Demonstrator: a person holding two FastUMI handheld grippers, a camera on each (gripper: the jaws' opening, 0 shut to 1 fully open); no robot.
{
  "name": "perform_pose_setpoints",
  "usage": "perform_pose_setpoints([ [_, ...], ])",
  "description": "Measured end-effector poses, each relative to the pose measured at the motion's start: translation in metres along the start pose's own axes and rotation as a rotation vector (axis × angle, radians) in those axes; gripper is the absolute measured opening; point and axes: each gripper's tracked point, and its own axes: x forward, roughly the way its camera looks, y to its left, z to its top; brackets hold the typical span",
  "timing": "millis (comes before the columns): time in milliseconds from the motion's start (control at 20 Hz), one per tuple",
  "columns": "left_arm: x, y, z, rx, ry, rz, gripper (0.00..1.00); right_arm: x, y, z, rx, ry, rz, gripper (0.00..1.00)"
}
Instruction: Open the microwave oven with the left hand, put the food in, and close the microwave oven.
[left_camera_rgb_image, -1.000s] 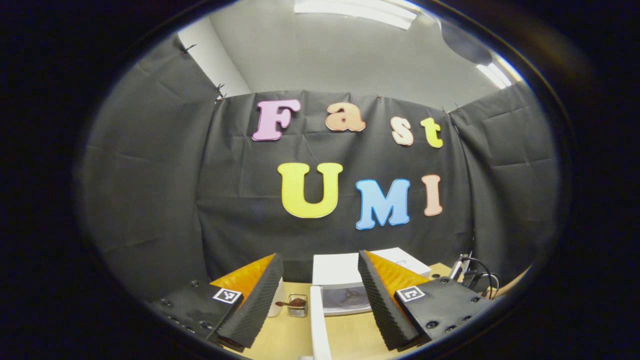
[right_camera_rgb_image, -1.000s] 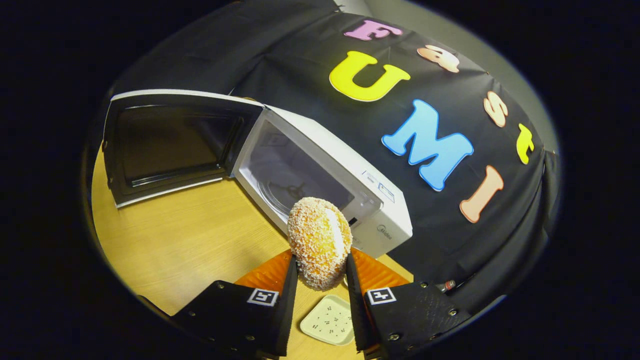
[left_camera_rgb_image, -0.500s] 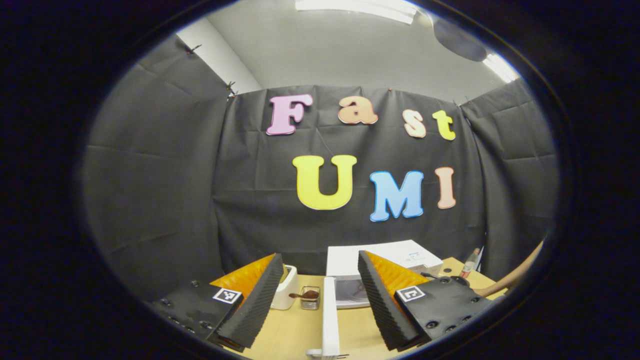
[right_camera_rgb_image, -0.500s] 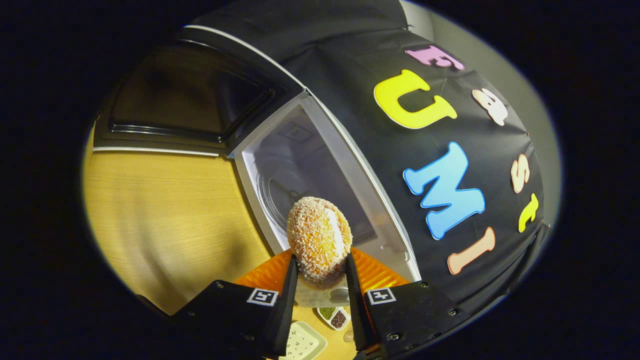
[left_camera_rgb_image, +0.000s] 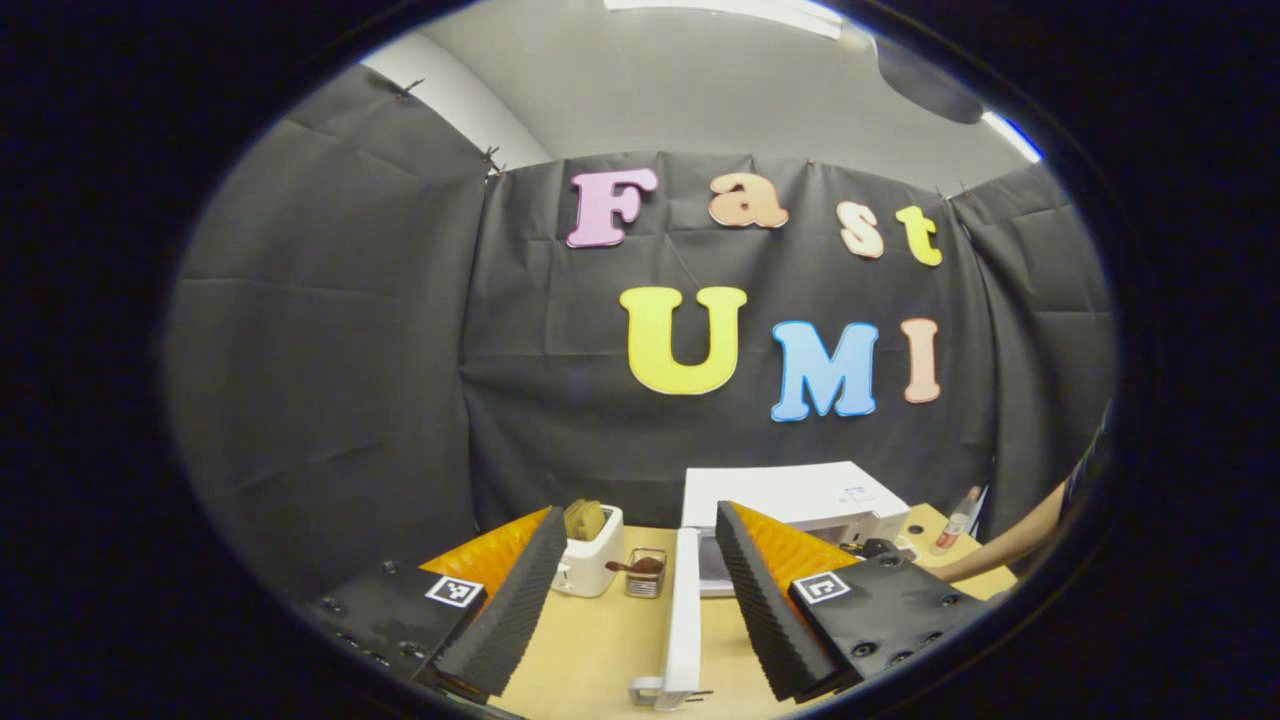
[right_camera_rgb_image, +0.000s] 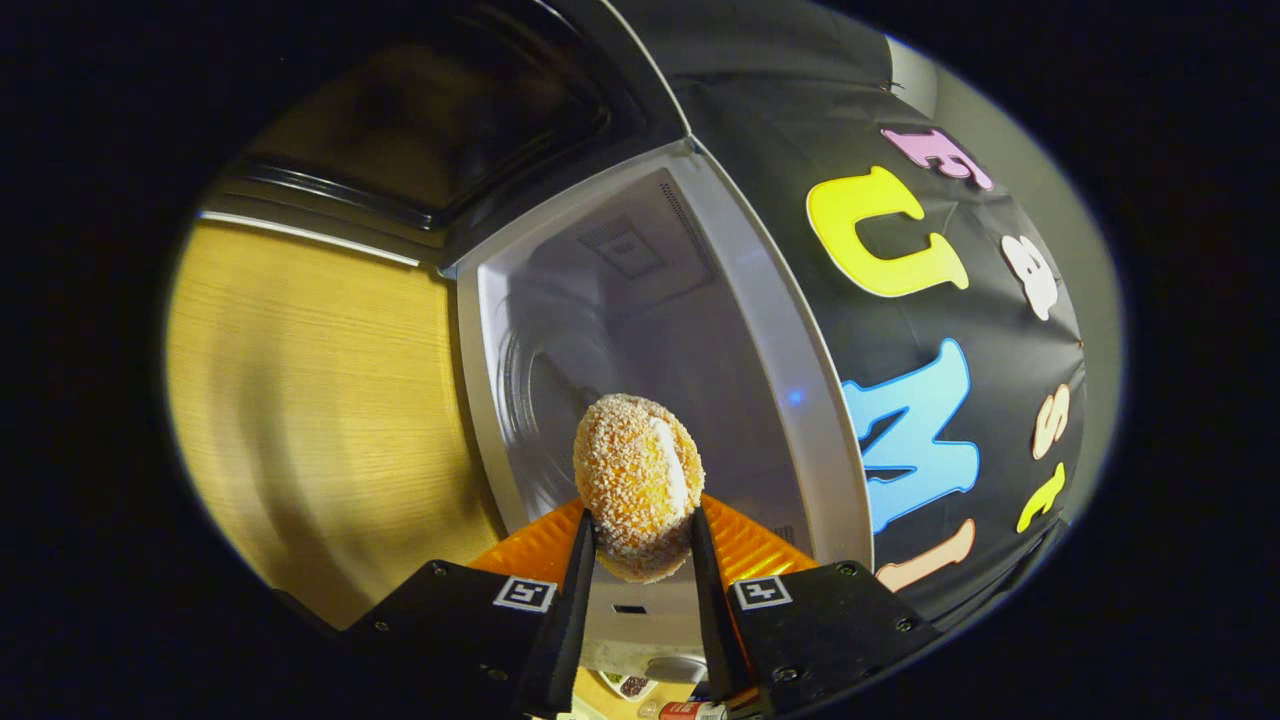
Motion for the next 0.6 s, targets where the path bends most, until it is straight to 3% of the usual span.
perform_pose_setpoints([
  [300, -0.016, 0.011, -0.013, 0.018, 0.046, 0.052, 0.95, 0.050, 0.001, 0.011, -0.056, 0.000, -0.028, 0.50],
  [450, -0.021, 0.014, -0.015, 0.015, 0.056, 0.072, 0.97, 0.063, 0.011, 0.013, -0.033, 0.002, -0.007, 0.51],
  [500, -0.023, 0.016, -0.015, 0.016, 0.055, 0.076, 0.98, 0.065, 0.009, 0.012, -0.024, 0.014, -0.020, 0.56],
  [550, -0.023, 0.016, -0.016, 0.015, 0.054, 0.080, 0.99, 0.064, 0.007, 0.012, -0.016, 0.017, -0.026, 0.72],
  [600, -0.024, 0.018, -0.016, 0.012, 0.055, 0.082, 0.99, 0.065, 0.009, 0.012, -0.008, 0.023, -0.019, 0.76],
])
